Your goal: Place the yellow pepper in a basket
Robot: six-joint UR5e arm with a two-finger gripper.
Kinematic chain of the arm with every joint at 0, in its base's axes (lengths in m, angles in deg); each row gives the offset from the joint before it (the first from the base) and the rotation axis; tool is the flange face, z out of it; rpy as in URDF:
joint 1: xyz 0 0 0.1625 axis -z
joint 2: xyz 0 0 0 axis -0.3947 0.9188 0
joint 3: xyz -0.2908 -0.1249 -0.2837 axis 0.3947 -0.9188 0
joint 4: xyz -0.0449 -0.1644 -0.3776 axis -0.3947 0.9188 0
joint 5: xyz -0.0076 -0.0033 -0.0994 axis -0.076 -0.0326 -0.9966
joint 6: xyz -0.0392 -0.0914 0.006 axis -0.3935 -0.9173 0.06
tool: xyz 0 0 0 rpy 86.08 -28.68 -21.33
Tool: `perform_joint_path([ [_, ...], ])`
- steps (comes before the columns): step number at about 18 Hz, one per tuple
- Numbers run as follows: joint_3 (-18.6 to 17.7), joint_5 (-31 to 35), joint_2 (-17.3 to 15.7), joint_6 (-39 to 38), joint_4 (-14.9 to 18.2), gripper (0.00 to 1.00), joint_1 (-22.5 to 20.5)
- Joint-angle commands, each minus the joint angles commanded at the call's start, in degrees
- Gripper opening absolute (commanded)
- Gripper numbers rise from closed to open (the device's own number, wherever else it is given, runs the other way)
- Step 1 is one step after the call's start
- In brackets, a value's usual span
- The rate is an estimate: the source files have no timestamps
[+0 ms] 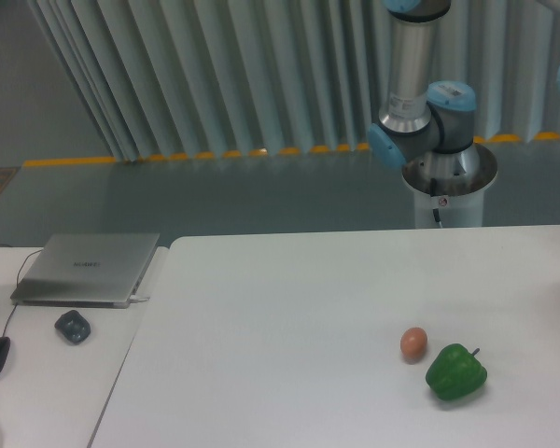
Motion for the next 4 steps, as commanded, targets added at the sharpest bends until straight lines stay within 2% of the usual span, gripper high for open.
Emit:
perform_joint_path([
  [4,0.0,-0.4,0.0,0.1,0.0,1.0,0.0],
])
